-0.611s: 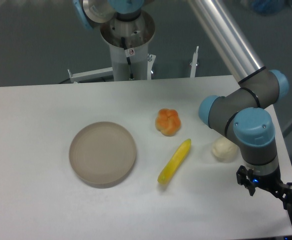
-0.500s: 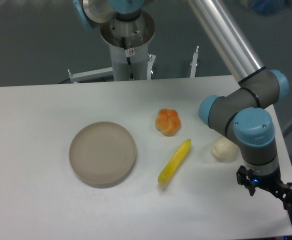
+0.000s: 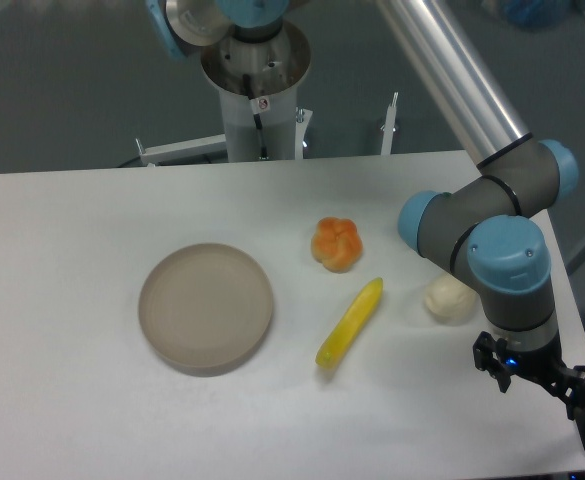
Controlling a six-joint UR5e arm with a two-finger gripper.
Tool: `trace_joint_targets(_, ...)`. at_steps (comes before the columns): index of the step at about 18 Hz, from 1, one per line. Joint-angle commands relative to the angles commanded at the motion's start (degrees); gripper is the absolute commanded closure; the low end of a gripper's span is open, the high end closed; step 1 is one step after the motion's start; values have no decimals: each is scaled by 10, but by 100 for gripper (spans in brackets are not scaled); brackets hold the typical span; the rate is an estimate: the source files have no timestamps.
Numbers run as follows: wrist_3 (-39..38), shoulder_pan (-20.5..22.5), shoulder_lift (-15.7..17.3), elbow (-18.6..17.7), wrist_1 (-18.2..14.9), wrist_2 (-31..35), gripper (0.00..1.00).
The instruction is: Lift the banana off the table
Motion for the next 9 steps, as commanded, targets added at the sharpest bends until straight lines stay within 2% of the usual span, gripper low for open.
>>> trace_joint_targets(3,-9,-4,5,1,-3,3,0)
trace_joint_targets(7,-31,-4,50,-43,-66,-4,0)
trace_joint_targets(9,-67,-5,63,-62,-79,-9,0)
